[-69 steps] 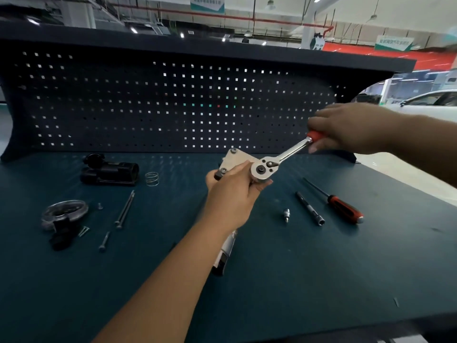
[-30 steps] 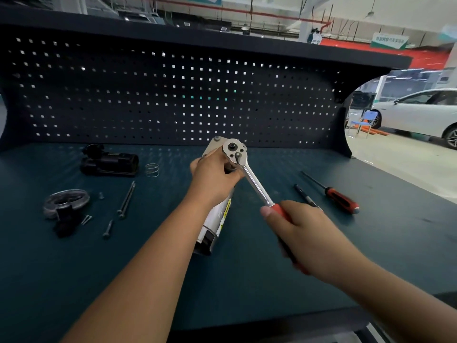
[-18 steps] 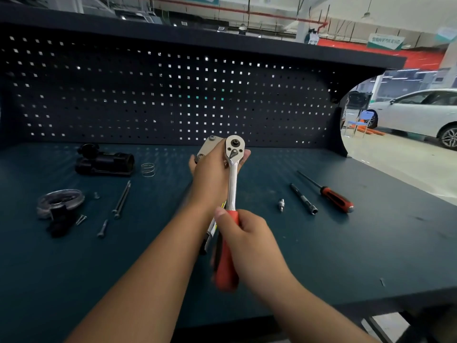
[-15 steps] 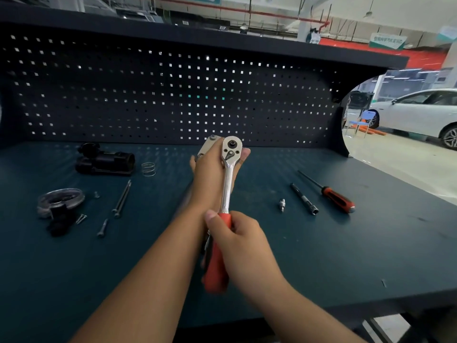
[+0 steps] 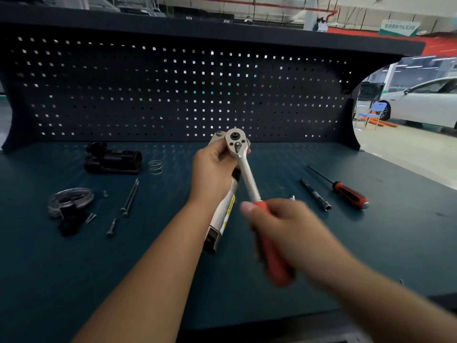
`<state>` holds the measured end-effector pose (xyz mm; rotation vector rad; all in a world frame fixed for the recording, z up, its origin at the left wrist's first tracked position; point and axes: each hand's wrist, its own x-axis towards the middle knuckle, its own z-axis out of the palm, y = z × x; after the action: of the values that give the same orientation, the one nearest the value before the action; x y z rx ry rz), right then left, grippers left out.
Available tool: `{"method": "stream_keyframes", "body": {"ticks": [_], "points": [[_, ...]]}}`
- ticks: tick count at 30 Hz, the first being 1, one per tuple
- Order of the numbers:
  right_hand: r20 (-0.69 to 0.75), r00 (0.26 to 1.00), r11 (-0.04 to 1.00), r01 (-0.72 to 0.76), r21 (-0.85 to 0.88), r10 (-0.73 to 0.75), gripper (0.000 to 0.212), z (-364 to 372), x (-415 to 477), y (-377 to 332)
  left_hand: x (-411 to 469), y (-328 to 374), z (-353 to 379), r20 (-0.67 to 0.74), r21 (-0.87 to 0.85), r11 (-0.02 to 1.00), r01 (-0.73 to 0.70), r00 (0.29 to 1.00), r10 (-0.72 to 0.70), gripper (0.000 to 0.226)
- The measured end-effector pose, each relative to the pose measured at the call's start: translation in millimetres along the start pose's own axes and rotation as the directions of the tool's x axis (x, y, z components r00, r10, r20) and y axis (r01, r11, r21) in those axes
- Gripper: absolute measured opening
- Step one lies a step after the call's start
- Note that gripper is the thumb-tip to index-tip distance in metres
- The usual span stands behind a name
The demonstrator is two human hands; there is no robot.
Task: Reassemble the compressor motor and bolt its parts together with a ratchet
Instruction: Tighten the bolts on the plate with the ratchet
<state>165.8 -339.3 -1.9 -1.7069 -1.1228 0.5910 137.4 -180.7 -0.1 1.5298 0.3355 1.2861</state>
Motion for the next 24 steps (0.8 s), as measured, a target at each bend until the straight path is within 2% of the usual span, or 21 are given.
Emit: {"method": "stream_keyframes", "body": {"ticks": [1, 3, 5, 7, 10, 12, 15, 17, 18, 21, 24], "points": [[0.020, 1.000, 0.990, -0.009, -0.144, 0.012, 0.047, -24.8, 1.5, -3.8, 0.0, 0.3, -0.4, 0.008, 0.052, 0.998, -0.024, 1.000, 0.024, 0.026], [0.039, 0.999, 0.905, -0.014, -0.425, 0.034, 0.058, -76.9, 13.4, -19.0, 0.8, 0.6, -1.8, 0.038, 0.104, 0.993, -0.063, 0.997, 0.060, 0.026], [0.067, 0.998, 0.756, 0.044, -0.653, 0.000, 0.053, -121.9, 38.7, -40.5, 0.5, 3.3, -0.8, 0.075, 0.081, 0.994, -0.075, 0.995, 0.069, 0.025], [0.151, 0.988, 0.556, 0.147, -0.818, -0.038, 0.052, -150.0, 72.3, -63.2, 0.1, 3.8, 0.5, 0.101, 0.057, 0.995, -0.082, 0.992, 0.076, 0.022], [0.226, 0.968, 0.278, 0.248, -0.928, -0.108, 0.044, -159.4, 120.9, -83.8, 1.5, 0.6, -0.2, 0.100, 0.074, 0.993, -0.093, 0.991, 0.085, 0.017], [0.242, 0.962, 0.185, 0.262, -0.947, -0.125, 0.036, -156.4, 141.7, -90.9, 2.1, -1.4, -1.2, 0.106, 0.084, 0.992, -0.095, 0.991, 0.085, 0.016], [0.236, 0.971, 0.090, 0.238, -0.967, -0.036, 0.038, -154.3, 141.1, -90.3, 3.0, -4.3, -2.2, 0.102, 0.085, 0.993, -0.083, 0.992, 0.075, 0.014], [0.247, 0.969, 0.091, 0.246, -0.965, 0.006, 0.036, -155.3, 124.8, -82.8, 4.6, -5.5, -3.8, 0.097, 0.077, 0.994, -0.072, 0.993, 0.065, 0.014], [0.267, 0.963, 0.151, 0.260, -0.954, 0.028, 0.035, -154.2, 112.3, -78.1, 4.9, -5.9, -4.7, 0.102, 0.076, 0.995, -0.068, 0.993, 0.060, 0.016], [0.330, 0.943, 0.459, 0.274, -0.845, 0.045, 0.051, -135.6, 67.5, -62.5, 4.8, -4.6, -6.4, 0.109, 0.082, 0.994, -0.065, 0.992, 0.056, 0.021], [0.282, 0.956, 0.635, 0.269, -0.724, -0.083, 0.049, -97.8, 39.4, -31.5, 3.5, -3.2, -6.6, 0.095, 0.101, 0.993, -0.068, 0.994, 0.059, 0.025]]}}
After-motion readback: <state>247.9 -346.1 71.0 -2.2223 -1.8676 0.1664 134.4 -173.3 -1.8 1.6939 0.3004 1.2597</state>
